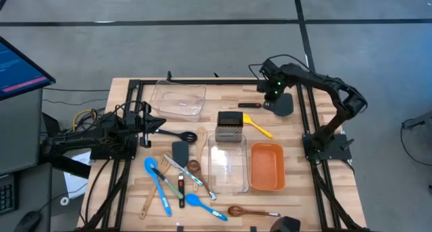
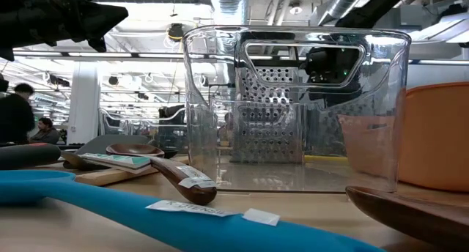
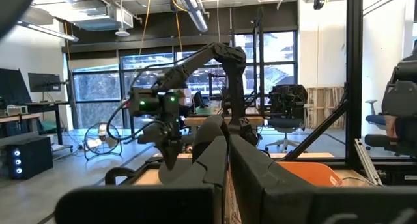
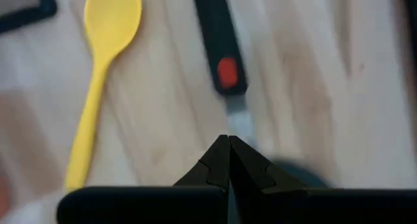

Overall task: Pick & Place Kitchen Items
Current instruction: Put the top black spatula into the bottom transparent bin

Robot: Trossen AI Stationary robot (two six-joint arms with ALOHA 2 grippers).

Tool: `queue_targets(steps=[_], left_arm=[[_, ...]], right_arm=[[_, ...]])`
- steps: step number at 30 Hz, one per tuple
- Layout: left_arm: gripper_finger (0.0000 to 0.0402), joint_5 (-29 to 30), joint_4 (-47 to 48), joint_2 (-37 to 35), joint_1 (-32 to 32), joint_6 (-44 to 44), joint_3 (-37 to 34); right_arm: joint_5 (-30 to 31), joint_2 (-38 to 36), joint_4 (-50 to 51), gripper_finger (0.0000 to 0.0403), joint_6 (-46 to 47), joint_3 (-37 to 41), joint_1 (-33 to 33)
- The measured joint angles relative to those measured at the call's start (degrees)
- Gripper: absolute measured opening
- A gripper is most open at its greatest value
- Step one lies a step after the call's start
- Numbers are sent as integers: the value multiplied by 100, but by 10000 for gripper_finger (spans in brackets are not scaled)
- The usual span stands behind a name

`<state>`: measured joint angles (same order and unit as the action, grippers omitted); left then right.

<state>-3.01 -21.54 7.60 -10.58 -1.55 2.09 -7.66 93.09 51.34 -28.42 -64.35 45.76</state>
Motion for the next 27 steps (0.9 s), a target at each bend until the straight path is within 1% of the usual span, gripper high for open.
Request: queue_targets(steps=[4,8,12,14,16,19,27], left_arm=[[8,0,0,-1,0,-5,0],[8,0,2,-1,0,-10,0],[8,0,1,2,-1,-12,0],[8,0,0,1,-1,-12,0],[8,0,2,-1,-1,-12,0],[8,0,0,0,-1,-12,0],[8,0,0,-1,1,-12,0]], right_arm=[[6,-124,-526,0,183,204,0],[9,-100,-530,0,451,207,7],[22,-100,-517,2,448,207,0],[51,-100,-515,10,427,207,0],[169,-100,-517,27,360,207,-12],[302,-100,-515,63,293,207,-51],[330,-98,-638,150,346,207,-157]])
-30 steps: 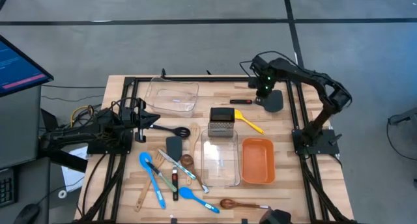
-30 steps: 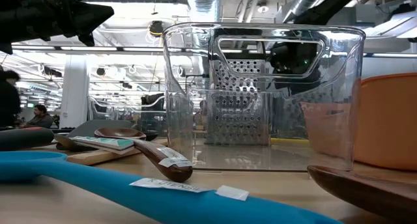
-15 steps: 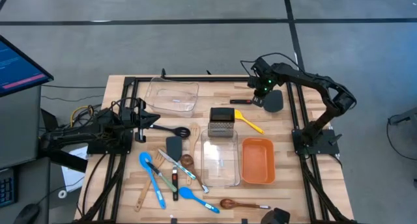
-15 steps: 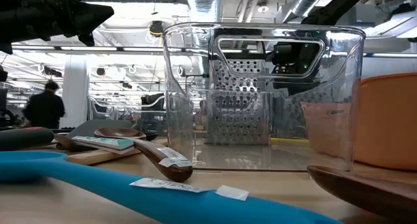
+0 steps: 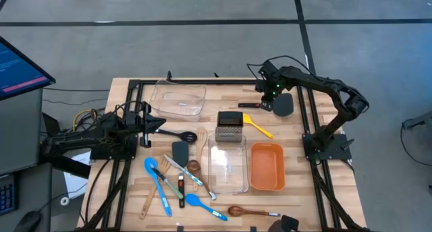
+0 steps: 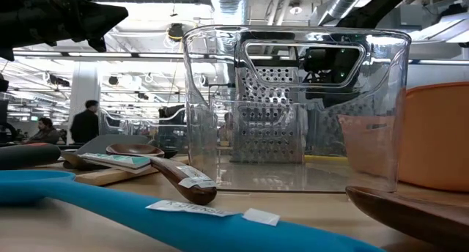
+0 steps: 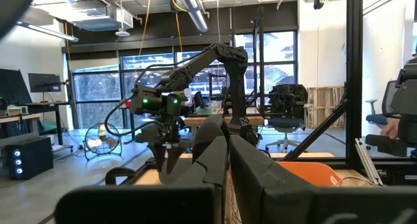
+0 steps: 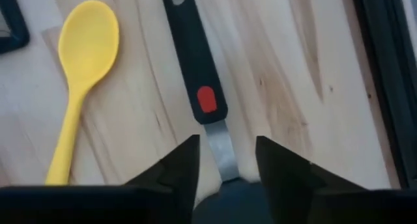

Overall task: Pick & Place Kitchen Items
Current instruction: Put the top black spatula into the bottom transparent bin

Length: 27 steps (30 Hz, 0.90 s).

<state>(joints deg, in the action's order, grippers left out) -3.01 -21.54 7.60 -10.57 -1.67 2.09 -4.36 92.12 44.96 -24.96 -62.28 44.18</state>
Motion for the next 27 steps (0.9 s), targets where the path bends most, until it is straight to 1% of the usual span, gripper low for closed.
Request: queue_targets(steps=[6,9,12,16,27], left_arm=[[8,0,0,0,0,0,0],[8,0,0,0,-2,-2,0],[8,1,1,2,-1,0,0],[8,0,0,0,0,0,0],[8,0,2,2,-2,0,0]], right_arm=[[311,2,-312,207,150,0,2],[313,2,-342,231,152,0,2],[313,2,-343,247,255,0,2],[313,2,-334,255,461,0,2],[312,2,-380,255,510,0,-37]])
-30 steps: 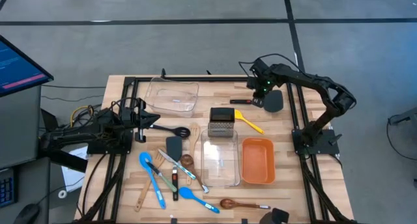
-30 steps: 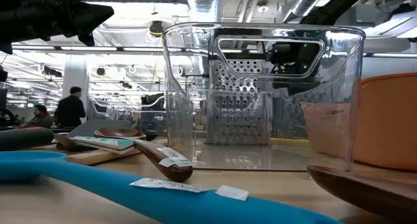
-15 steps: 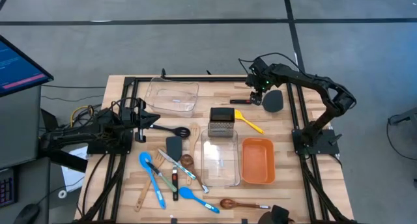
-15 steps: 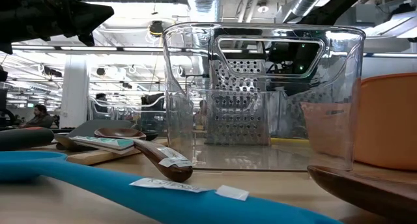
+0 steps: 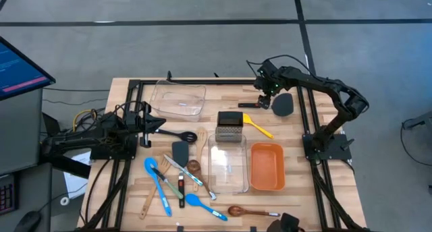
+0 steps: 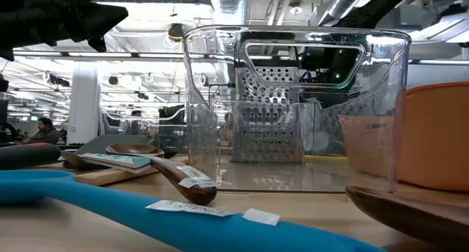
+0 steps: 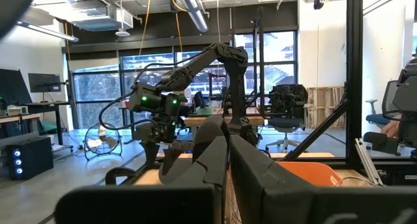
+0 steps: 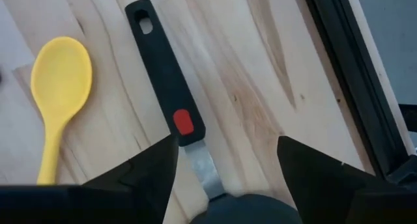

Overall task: Pick & Place Kitchen Items
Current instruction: Put the top black spatula into the bottom transparent bin

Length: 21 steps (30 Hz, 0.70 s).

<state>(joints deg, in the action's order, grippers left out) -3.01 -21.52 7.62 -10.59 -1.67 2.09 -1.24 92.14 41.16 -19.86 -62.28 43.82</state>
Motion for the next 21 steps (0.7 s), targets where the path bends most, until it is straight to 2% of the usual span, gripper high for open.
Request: queue_targets(steps=[21], left_arm=[[8,1,0,-1,1,-1,0]], right_arm=[[-19,0,-375,255,46,0,2]])
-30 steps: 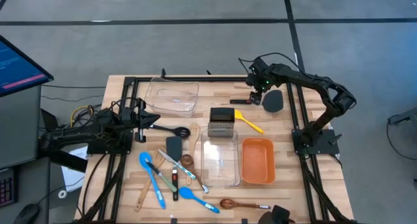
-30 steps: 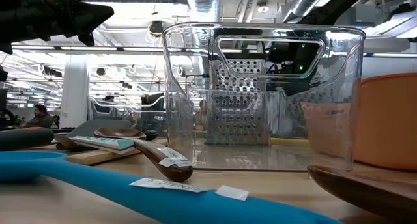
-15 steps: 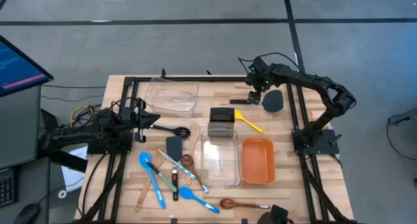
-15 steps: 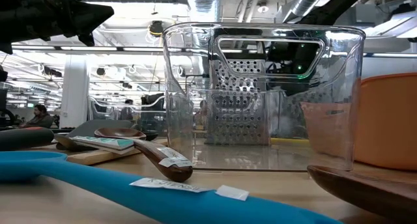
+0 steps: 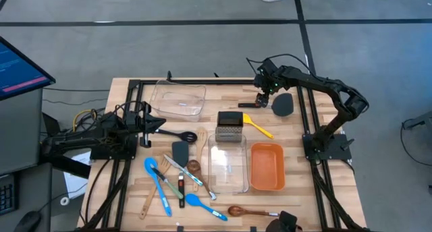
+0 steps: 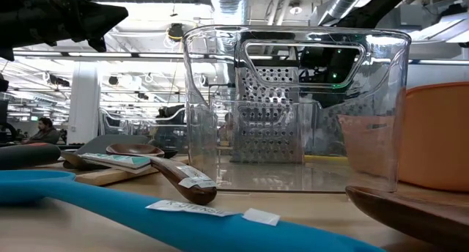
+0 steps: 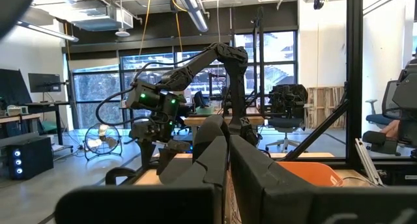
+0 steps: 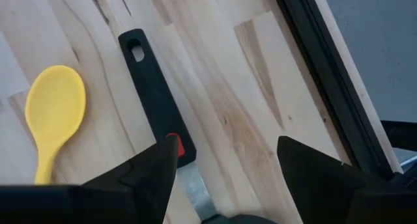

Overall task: Pick & Place Kitchen Items
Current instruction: Put the top black spatula into the bottom transparent bin

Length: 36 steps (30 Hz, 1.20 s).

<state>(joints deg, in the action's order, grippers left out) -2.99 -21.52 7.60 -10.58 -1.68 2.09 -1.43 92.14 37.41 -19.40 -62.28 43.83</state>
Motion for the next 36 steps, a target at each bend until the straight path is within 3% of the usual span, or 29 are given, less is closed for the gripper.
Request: queue_targets(steps=[13,36], left_arm=[[8,-1,-2,1,1,1,0],[8,1,0,1,-1,1,0]], right_arm=[[-2,2,-200,255,0,32,0],[-24,4,-716,255,-205,1026,7]])
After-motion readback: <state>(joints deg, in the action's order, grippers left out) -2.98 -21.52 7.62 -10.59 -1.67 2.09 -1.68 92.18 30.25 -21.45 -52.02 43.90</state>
